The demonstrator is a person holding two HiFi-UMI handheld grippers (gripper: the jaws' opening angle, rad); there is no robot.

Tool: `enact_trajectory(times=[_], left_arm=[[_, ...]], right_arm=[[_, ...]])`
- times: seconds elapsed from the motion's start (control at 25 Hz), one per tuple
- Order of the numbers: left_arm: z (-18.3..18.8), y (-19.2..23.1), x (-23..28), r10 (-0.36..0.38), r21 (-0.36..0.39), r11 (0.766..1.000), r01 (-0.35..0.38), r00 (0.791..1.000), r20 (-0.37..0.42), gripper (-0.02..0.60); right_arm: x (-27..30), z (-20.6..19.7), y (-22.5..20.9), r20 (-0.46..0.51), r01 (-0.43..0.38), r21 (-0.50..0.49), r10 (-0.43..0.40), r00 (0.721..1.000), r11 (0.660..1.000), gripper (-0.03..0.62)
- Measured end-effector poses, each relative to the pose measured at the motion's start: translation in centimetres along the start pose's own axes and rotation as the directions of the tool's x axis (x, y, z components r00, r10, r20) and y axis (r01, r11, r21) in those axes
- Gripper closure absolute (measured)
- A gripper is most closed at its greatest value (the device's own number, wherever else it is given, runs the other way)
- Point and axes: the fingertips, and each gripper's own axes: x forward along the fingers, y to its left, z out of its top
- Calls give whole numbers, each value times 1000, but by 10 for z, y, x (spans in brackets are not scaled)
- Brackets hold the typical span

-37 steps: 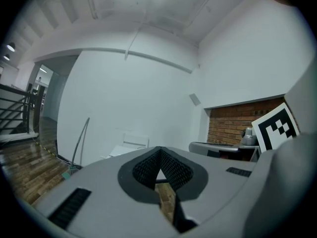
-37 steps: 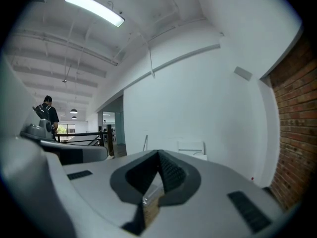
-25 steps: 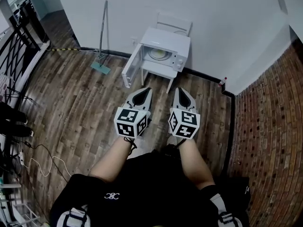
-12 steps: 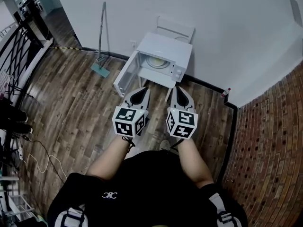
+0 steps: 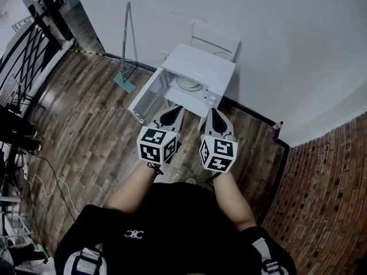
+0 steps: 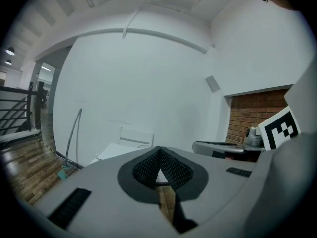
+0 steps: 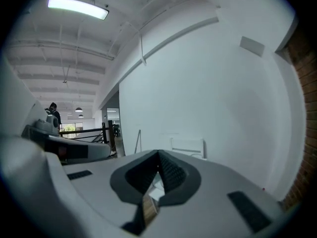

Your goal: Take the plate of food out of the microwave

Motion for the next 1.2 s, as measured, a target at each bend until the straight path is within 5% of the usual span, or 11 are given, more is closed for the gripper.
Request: enact_trajectory(times=[0.6,1.2], left_arm=[[-6,7,72,67,-20,997,-68,997,-40,581],[-15,105,154,106,-108,988,-113,992,-74,581]], right_arm=[[54,-18,-53,-64,-54,12,55,996,998,580],[176,-7,-52,-139,-133,-59,124,983,989,580]])
